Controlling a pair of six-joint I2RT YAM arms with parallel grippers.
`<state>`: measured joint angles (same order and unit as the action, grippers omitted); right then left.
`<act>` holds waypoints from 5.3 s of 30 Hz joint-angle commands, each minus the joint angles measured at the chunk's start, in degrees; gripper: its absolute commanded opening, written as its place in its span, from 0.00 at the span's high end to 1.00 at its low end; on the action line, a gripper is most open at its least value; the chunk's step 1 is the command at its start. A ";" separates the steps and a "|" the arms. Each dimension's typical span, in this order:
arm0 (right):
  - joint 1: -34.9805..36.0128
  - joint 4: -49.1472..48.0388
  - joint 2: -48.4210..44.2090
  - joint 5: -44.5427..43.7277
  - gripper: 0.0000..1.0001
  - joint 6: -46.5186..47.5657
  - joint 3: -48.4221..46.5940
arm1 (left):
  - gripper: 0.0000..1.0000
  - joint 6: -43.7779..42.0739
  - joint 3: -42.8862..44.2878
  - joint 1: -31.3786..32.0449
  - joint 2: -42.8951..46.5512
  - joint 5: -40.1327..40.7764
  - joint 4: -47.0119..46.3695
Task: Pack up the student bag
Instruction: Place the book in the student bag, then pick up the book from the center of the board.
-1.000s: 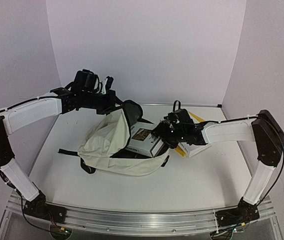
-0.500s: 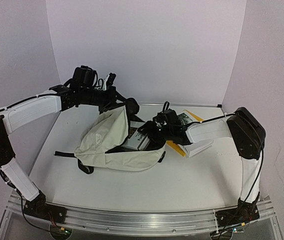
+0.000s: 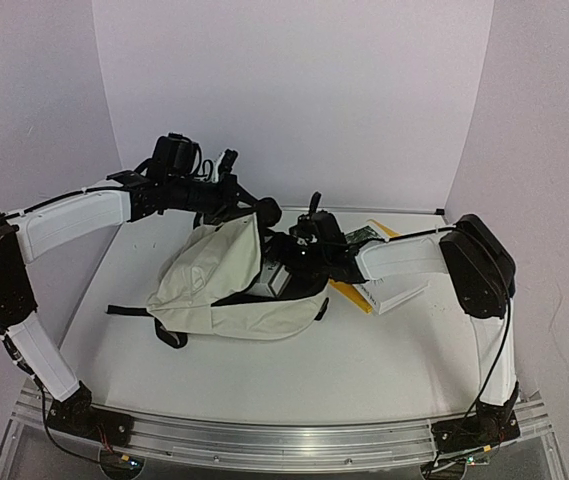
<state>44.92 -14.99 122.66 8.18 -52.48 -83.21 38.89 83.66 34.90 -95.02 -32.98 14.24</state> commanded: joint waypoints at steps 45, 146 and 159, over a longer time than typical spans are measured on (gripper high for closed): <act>1.29 34.09 -10.18 -10.84 0.33 5.33 -1.36 | 1.00 -2.08 3.19 -1.14 3.94 1.25 -1.67; -37.48 -2.06 -55.13 17.52 0.02 -5.08 58.49 | 1.00 5.87 -29.88 -21.03 16.54 11.25 -0.98; -37.51 -28.37 -38.80 20.01 0.02 -11.17 62.31 | 1.00 4.88 -28.78 -21.05 17.96 11.61 0.18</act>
<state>7.64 -29.71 78.29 25.55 -60.18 -21.41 44.82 53.63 13.93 -79.35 -21.30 14.50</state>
